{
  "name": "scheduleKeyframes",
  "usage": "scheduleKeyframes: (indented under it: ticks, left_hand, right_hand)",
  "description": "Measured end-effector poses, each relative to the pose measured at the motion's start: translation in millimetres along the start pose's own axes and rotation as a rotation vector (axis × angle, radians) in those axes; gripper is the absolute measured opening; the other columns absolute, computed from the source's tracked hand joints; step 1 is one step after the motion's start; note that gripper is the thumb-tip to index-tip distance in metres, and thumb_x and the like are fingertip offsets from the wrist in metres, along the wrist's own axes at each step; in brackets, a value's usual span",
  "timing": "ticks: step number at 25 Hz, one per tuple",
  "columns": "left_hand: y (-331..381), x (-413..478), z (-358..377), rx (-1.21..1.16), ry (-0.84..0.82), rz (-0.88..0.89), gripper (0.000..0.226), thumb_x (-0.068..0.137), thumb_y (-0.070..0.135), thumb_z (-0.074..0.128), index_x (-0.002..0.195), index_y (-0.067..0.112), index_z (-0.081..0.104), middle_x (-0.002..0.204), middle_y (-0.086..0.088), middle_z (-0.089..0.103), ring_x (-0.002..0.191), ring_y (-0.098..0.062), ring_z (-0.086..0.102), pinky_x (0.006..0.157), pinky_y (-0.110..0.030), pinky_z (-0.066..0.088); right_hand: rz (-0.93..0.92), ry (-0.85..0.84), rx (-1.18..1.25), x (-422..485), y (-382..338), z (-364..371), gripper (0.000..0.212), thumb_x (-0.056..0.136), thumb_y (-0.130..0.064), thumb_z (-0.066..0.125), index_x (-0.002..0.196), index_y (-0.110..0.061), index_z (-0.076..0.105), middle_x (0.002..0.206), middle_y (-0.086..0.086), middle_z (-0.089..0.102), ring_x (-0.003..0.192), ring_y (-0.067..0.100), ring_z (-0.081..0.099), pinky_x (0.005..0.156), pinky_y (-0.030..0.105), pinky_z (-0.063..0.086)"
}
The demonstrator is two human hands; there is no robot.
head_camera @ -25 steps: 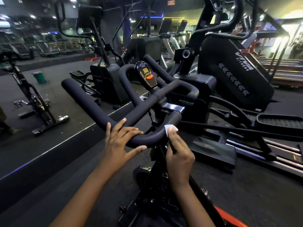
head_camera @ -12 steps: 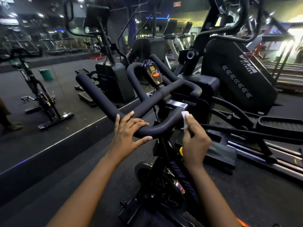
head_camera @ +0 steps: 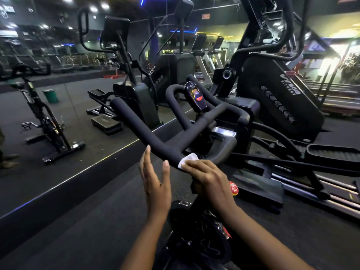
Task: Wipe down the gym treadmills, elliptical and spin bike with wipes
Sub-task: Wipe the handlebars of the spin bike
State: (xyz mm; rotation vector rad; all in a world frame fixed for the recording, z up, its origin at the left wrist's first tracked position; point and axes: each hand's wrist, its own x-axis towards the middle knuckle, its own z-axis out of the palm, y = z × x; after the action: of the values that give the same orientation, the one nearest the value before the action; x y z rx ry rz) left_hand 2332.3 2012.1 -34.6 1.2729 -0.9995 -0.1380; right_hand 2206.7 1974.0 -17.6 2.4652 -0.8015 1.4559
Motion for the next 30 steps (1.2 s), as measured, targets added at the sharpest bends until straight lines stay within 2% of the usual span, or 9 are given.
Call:
scheduleKeyframes:
  ticks: [4,7,9,13,17,20,24,26,30]
  left_hand:
    - [1.5,22.3,6.9,-0.242,0.040,-0.355,0.062,0.098,0.033,0.042,0.150,0.028,0.009,0.150,-0.009,0.029,0.128,-0.016,0.043,0.105,-0.020,0.035]
    - [6.7,36.9,15.3,-0.306,0.011,-0.456,0.086,0.076,0.079,0.043,0.145,0.049,0.001,0.156,0.003,0.023,0.134,-0.019,0.040,0.109,-0.047,0.035]
    - [0.5,41.4,20.1,-0.338,0.004,-0.487,0.094,0.060,0.094,0.036,0.141,0.058,0.003,0.156,0.011,0.020,0.136,-0.017,0.038,0.107,-0.051,0.036]
    - [-9.2,40.9,22.6,-0.460,-0.009,-0.463,0.068,0.062,0.091,0.032,0.125,0.075,0.014,0.153,0.016,0.025,0.136,-0.014,0.037,0.105,-0.052,0.039]
    - [-10.0,42.5,24.7,-0.423,0.012,-0.465,0.058,0.062,0.093,0.033,0.115,0.082,0.013,0.156,0.020,0.011,0.142,-0.009,0.024,0.112,-0.050,0.029]
    - [4.0,41.2,25.3,-0.300,0.001,-0.447,0.073,0.084,0.068,0.043,0.141,0.057,-0.001,0.158,0.009,0.011,0.141,-0.011,0.025,0.113,-0.032,0.023]
    - [13.3,41.8,39.0,-0.179,0.004,-0.496,0.084,0.094,0.034,0.053,0.148,0.036,-0.012,0.153,0.004,0.023,0.125,-0.003,0.032,0.093,-0.013,0.025]
    - [16.0,42.6,46.1,-0.126,0.059,-0.505,0.090,0.092,0.034,0.057,0.148,0.035,-0.014,0.151,0.000,0.029,0.126,-0.008,0.037,0.089,-0.013,0.027]
    - [16.7,43.6,54.5,-0.073,0.162,-0.526,0.094,0.087,0.040,0.062,0.146,0.043,-0.011,0.145,-0.005,0.043,0.123,-0.028,0.050,0.095,-0.027,0.039]
  right_hand:
    - [-0.071,-0.080,0.203,71.9,-4.0,18.2,0.023,0.082,-0.018,0.059,0.100,-0.013,0.073,0.102,0.005,0.071,0.088,0.023,0.066,0.076,0.030,0.051]
    - [-0.163,-0.321,0.314,130.3,-6.2,35.7,0.026,0.081,-0.021,0.056,0.100,-0.013,0.072,0.106,0.006,0.069,0.097,0.016,0.063,0.081,0.033,0.050]
    - [-0.236,-0.481,0.292,137.0,-3.3,43.0,0.024,0.080,-0.019,0.058,0.098,-0.011,0.072,0.104,0.007,0.069,0.096,0.016,0.064,0.078,0.037,0.051]
    - [-0.363,-0.538,0.202,104.3,12.9,28.7,0.025,0.088,-0.027,0.055,0.097,-0.012,0.071,0.099,0.005,0.068,0.083,0.022,0.064,0.069,0.036,0.051]
    - [-0.495,-0.607,0.160,86.5,31.7,1.6,0.041,0.099,-0.033,0.036,0.105,-0.011,0.070,0.106,0.004,0.067,0.084,0.027,0.063,0.072,0.035,0.051]
    - [-0.440,-0.671,0.212,72.0,52.3,-22.0,0.040,0.098,-0.033,0.038,0.114,-0.011,0.067,0.114,0.005,0.064,0.096,0.024,0.062,0.082,0.034,0.049]
    - [-0.417,-0.601,0.338,51.4,83.4,-47.6,0.042,0.099,-0.031,0.034,0.110,-0.010,0.069,0.114,0.005,0.065,0.103,0.016,0.059,0.088,0.025,0.047]
    - [-0.370,-0.537,0.337,63.3,108.3,-48.8,0.031,0.095,-0.029,0.046,0.109,-0.014,0.070,0.113,0.004,0.065,0.103,0.012,0.060,0.089,0.020,0.045]
    - [0.028,-0.403,0.247,110.2,138.3,-11.4,0.029,0.079,-0.007,0.067,0.106,-0.014,0.071,0.109,0.004,0.068,0.096,0.018,0.066,0.082,0.017,0.043]
